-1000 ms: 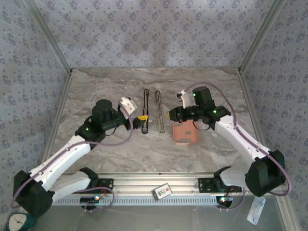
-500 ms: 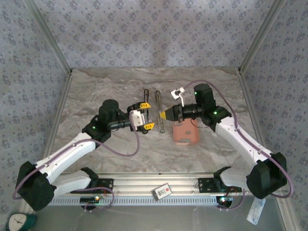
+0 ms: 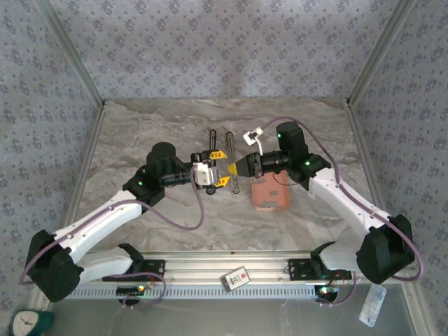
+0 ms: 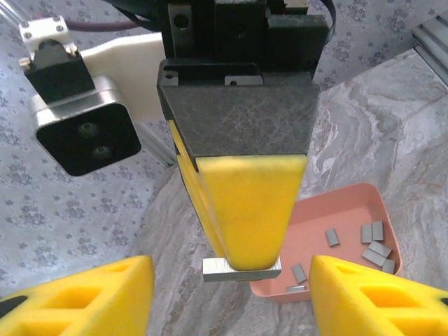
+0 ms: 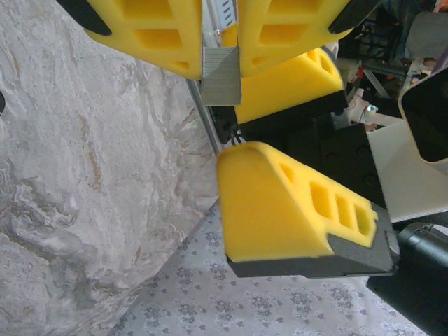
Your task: Load the staples into the stapler
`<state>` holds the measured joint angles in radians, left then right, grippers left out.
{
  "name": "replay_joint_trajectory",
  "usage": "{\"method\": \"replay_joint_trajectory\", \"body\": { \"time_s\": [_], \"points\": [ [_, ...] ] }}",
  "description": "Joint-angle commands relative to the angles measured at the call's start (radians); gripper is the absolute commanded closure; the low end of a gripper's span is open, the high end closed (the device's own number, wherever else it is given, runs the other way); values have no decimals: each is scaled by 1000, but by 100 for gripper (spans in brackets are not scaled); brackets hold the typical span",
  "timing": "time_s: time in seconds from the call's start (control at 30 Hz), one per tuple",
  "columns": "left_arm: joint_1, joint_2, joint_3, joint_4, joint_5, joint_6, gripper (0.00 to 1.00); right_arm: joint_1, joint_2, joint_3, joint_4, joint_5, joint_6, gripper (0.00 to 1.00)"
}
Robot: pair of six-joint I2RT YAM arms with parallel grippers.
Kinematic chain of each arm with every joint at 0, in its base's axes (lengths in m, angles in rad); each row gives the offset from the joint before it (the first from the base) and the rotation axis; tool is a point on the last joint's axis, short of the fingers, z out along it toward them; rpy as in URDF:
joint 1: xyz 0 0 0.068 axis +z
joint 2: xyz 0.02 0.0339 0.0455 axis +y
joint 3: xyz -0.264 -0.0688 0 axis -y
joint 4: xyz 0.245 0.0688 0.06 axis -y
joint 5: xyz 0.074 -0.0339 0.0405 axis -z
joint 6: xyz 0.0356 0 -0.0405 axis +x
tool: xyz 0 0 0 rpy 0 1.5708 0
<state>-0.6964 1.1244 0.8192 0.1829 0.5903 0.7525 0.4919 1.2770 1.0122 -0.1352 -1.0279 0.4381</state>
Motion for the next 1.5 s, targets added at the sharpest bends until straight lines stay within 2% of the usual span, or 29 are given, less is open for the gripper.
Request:
{"method": "replay_joint_trajectory", "body": {
  "time_s": [0.0, 0.27, 0.47, 1.13, 1.23, 1.33, 1.47],
  "points": [
    [-6, 8, 33, 28, 25, 15, 43, 7, 7, 10, 34, -35, 23, 83],
    [-11, 25, 40, 44, 19, 5, 53, 8, 14, 6, 59, -37, 39, 83],
    [-16, 28, 38, 55, 8, 6, 54, 8, 18, 6, 65, -44, 47, 83],
    [-25, 23, 48, 9, -13, 43, 73, 13, 21, 5, 59, -63, 54, 83],
    [-25, 21, 62, -33, -32, 42, 77, 9, 14, 4, 55, -55, 54, 76],
    [-26, 19, 96, -124, -69, 7, 77, -17, -18, -8, 36, -16, 46, 65],
    [-27, 14, 153, -271, -159, -149, 76, -85, -100, -50, 22, 80, 50, 59]
  ]
}}
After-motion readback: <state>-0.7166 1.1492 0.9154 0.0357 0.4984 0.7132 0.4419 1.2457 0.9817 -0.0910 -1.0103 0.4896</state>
